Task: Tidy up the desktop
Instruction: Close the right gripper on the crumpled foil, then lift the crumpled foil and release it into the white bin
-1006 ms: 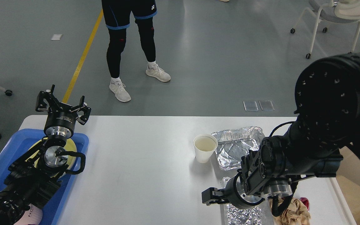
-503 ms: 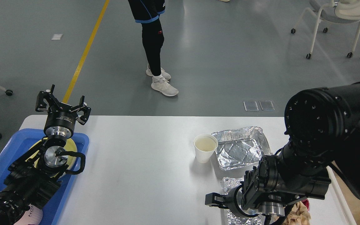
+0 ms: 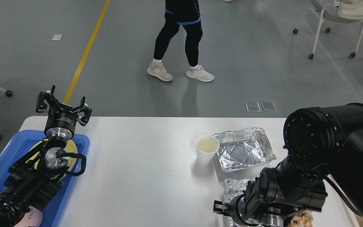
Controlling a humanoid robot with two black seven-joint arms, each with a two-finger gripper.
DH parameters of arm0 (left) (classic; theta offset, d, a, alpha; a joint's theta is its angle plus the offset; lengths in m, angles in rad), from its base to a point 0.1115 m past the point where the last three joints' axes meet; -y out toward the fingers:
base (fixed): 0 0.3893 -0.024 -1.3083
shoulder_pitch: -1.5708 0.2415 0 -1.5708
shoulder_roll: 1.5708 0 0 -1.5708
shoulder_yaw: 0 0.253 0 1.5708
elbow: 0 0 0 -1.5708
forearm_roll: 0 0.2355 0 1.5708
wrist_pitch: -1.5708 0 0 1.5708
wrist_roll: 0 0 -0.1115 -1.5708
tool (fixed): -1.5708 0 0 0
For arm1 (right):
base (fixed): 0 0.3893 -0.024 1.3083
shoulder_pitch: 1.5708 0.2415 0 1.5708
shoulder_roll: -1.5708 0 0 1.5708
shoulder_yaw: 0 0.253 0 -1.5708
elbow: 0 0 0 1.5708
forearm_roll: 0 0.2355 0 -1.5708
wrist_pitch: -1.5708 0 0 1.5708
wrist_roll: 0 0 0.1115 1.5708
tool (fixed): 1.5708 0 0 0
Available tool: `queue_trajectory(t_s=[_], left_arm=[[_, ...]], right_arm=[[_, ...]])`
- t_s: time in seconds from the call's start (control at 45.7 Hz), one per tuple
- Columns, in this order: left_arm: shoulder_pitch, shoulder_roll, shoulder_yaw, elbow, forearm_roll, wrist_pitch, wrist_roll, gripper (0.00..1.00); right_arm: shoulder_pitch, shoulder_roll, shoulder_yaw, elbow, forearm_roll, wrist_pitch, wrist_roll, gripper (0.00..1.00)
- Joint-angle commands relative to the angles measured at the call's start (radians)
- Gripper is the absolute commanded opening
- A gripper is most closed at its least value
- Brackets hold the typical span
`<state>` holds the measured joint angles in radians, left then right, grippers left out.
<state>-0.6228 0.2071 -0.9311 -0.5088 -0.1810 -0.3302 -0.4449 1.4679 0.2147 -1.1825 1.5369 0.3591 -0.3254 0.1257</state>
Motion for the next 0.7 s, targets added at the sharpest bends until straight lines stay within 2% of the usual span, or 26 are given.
queue_trajectory(t_s=[0.0,0.416,0.569,0.678], left_arm=[[0.0,0.0,0.0,0.0,0.0,0.0,0.0,1.0],[0.0,0.0,0.0,0.001,0.0,0.0,0.0,1.0],[0.0,0.0,0.0,0.001,0.0,0.0,0.0,1.0],[0.0,0.0,0.0,0.001,0.0,0.0,0.0,1.0]], right_arm=[[-0.004,0.002,0.0,-0.001,-0.002,-0.004,0.0,0.0],[0.029,0.005,0.006,0.058,-0.002,-0.029,-0.009,0.0],[0.173,-0.044,0.011,0.208,-0.019,-0.024,-0.005,0.0],[0.319,-0.11,0.008,0.208,-0.023,0.018,0.002,0.0]])
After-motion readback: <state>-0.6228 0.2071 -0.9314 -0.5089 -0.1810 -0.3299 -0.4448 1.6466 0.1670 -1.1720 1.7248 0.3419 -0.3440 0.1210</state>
